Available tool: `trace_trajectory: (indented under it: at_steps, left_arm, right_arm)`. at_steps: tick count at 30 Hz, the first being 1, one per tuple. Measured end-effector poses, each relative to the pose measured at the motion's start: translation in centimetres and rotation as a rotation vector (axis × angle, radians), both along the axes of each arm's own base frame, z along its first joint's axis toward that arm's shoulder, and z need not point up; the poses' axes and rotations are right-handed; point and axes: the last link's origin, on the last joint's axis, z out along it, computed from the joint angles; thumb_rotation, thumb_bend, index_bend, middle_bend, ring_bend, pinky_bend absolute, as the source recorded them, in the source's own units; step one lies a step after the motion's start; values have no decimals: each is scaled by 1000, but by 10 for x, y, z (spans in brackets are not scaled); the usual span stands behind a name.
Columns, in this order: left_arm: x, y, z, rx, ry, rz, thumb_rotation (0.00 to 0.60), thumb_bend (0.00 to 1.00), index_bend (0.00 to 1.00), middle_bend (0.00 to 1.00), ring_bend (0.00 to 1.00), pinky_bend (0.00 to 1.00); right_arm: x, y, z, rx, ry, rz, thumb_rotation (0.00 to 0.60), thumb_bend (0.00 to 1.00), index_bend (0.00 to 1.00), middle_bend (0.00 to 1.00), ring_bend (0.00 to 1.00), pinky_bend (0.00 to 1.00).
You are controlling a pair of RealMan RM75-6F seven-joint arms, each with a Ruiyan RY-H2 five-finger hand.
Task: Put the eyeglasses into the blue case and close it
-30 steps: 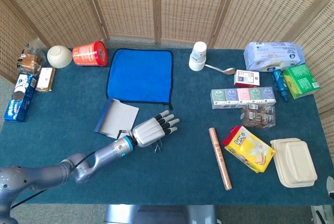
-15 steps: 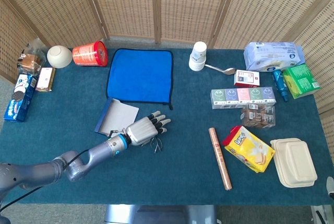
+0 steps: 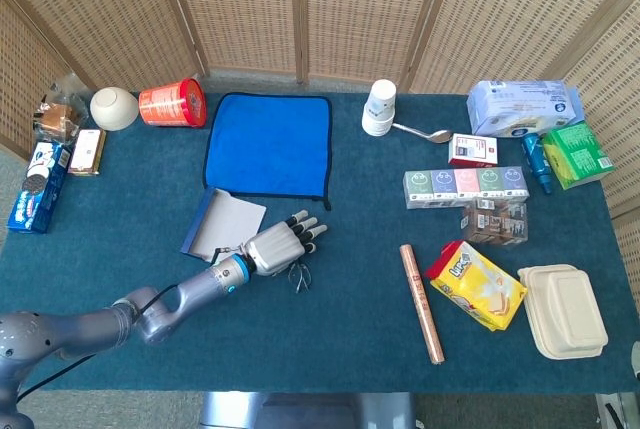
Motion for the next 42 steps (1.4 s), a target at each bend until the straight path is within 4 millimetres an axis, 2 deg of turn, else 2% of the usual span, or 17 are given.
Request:
trace_trajectory:
  at_steps: [10, 18, 29, 34, 42]
  left_arm:
    - [6, -1, -5, -18, -24, 5, 600, 378, 345, 0, 0, 0]
    - [6, -1, -6, -16, -31, 5, 600, 378, 435, 4, 0, 0]
    - [2, -1, 3, 0, -67, 1, 600, 379, 456, 22, 0, 0]
    - [-2, 1, 8, 7, -83, 14, 600, 379, 482, 39, 0, 0]
    - [-3, 0, 4, 1, -101, 27, 600, 376, 551, 102, 0, 0]
  right_arm:
    - [-1, 3, 1, -7, -2, -4, 600, 374, 0, 33, 0, 53]
    - [-2, 4, 1, -9, -5, -4, 600, 372, 0, 32, 0, 52]
    - [-2, 3, 2, -10, -4, 2, 600, 371, 0, 32, 0, 52]
    - [-1, 3, 1, -12, -4, 5, 600, 372, 0, 32, 0, 52]
    - [0, 4, 2, -17, -4, 8, 600, 371, 0, 32, 0, 53]
